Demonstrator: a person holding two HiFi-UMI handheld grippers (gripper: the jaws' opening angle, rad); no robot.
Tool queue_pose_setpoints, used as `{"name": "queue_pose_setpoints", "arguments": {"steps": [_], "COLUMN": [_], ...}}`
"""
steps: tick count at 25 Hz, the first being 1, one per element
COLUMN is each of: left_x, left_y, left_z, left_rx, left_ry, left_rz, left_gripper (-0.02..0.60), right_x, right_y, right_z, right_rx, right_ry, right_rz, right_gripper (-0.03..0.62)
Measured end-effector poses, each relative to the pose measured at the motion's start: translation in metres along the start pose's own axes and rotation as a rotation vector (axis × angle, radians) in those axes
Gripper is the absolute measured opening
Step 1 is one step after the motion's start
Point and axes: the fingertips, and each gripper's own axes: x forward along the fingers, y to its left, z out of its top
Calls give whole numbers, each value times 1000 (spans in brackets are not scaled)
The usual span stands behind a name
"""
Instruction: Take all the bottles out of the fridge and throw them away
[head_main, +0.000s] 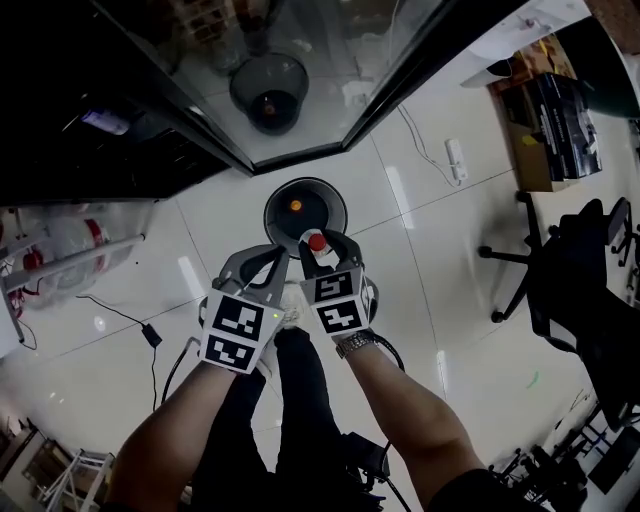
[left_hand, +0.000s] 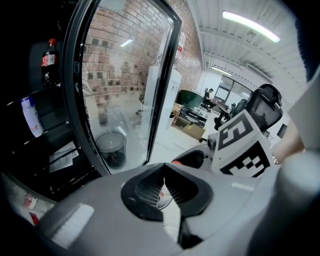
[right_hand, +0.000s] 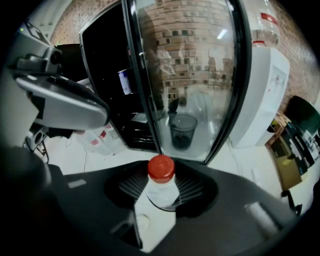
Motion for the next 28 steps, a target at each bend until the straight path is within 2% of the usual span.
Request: {"name": "queue_pose_setpoints", "arguments": {"steps": [5, 8, 11, 23, 28], "left_x": [13, 12, 7, -20, -41], "left_y": [-1, 0, 2, 4, 9], "left_z": [-25, -33, -33, -15, -4], "left_rx": [-13, -20, -23, -20, -27], "left_ry": [29, 39, 37, 11, 0], "left_rz": [-11, -8, -4, 22, 55], "left_gripper": [3, 3, 3, 3, 3], "right_x": [26, 28, 24, 3, -18], "right_y": [-1, -2, -1, 4, 15], "right_z": [-33, -42, -45, -24, 2], "right_rx": [24, 46, 60, 73, 59], "right_ry": [52, 59, 64, 32, -13], "right_rz": [-1, -19, -26, -20, -1], "right_gripper": [155, 93, 86, 86, 86]}}
